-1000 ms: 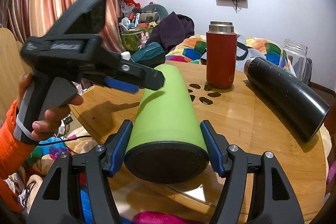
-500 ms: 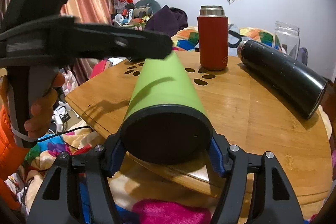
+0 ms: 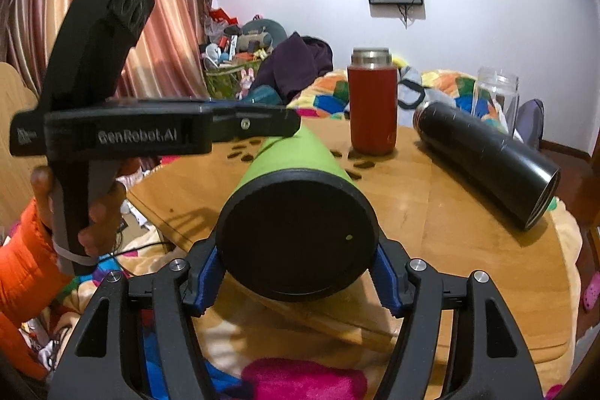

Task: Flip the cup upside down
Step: 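Rotate the green bottle upright with the left gripper, black base up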

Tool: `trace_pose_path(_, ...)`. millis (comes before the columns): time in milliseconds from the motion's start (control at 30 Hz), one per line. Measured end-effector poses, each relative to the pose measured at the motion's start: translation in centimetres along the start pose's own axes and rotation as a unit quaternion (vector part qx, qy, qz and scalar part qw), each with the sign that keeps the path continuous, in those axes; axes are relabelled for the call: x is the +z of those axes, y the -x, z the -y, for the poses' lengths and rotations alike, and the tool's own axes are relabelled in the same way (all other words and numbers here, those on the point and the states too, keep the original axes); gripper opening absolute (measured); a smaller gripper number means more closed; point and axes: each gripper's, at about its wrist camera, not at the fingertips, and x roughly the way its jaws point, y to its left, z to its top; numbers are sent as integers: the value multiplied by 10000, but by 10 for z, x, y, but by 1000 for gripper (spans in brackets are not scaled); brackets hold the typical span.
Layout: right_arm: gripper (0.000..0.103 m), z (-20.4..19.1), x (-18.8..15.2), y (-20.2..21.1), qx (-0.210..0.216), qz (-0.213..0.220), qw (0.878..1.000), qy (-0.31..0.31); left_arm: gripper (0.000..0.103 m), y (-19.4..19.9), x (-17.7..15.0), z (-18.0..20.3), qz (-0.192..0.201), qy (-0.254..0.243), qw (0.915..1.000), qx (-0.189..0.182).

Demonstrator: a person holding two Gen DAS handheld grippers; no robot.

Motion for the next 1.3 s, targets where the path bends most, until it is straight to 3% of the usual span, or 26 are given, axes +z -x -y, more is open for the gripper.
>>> trace_pose_path(433, 63, -10, 33, 26, -113, 693, 9972, 242, 27, 24, 10, 2, 481, -77, 9988, 42)
trace_pose_path(767, 63, -6, 67, 27, -90, 1048, 9943, 197, 26, 29, 16, -6, 648, 61, 9979, -79)
trace_pose_path(1300, 63, -1, 106, -11, -145, 768, 9969, 55, 26, 15, 21, -38, 668, 590, 9960, -37)
